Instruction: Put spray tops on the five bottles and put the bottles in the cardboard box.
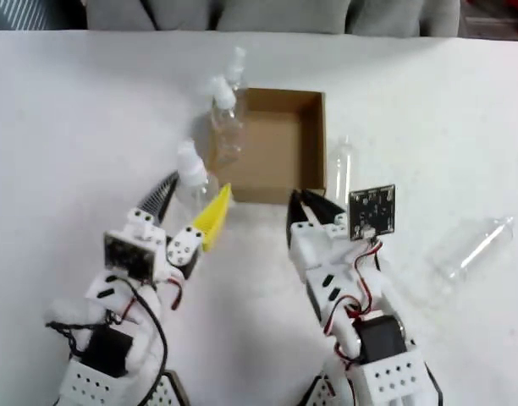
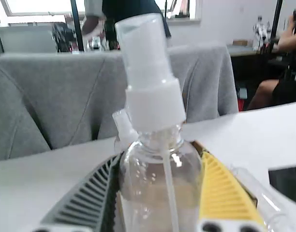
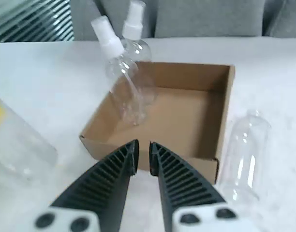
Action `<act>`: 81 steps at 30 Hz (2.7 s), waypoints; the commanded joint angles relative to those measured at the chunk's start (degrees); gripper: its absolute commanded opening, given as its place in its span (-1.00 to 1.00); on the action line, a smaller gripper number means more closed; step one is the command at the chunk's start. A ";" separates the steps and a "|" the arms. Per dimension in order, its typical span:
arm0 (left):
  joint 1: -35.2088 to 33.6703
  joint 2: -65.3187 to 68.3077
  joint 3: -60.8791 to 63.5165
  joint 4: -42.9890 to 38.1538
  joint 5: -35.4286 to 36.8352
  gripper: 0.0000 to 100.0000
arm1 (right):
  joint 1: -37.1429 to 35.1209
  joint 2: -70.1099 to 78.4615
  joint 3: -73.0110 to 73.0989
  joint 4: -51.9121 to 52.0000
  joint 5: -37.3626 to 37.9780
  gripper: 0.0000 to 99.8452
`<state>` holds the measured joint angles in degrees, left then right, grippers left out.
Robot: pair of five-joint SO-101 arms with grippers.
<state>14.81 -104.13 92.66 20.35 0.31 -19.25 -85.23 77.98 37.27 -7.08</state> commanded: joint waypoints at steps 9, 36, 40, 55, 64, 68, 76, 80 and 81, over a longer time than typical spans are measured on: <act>0.57 1.54 -4.13 -13.71 0.09 -0.96 | 3.30 -0.57 9.05 -1.45 -0.44 -0.97; 0.04 72.48 -24.62 -52.40 0.09 -0.96 | 3.21 -0.57 10.11 -1.45 0.09 -0.97; -0.57 79.78 -24.88 -58.20 0.09 -0.96 | 3.21 -0.57 10.11 -1.45 0.09 -0.97; -4.79 97.98 -31.82 -63.56 4.48 -0.96 | 3.12 -0.57 10.11 -1.45 0.09 -0.96; -4.18 98.59 -32.00 -63.30 4.84 -0.96 | 2.95 -0.57 10.11 -1.45 0.09 -0.96; -4.18 98.59 -32.00 -63.30 4.92 -0.96 | 2.95 -0.57 10.11 -1.45 0.09 -0.96; -3.74 100.53 -33.58 -63.56 4.92 -0.96 | 2.95 -0.57 10.11 -1.45 0.09 -0.96; -4.00 105.89 -36.75 -63.65 4.92 -0.96 | 2.86 -0.57 10.11 -1.45 0.09 -0.96; -4.09 107.03 -37.45 -63.65 4.92 -0.96 | 2.86 -0.57 10.11 -1.45 0.09 -0.96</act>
<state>11.03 1.27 59.78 -41.45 4.35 -16.53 -85.23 88.70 37.10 -7.08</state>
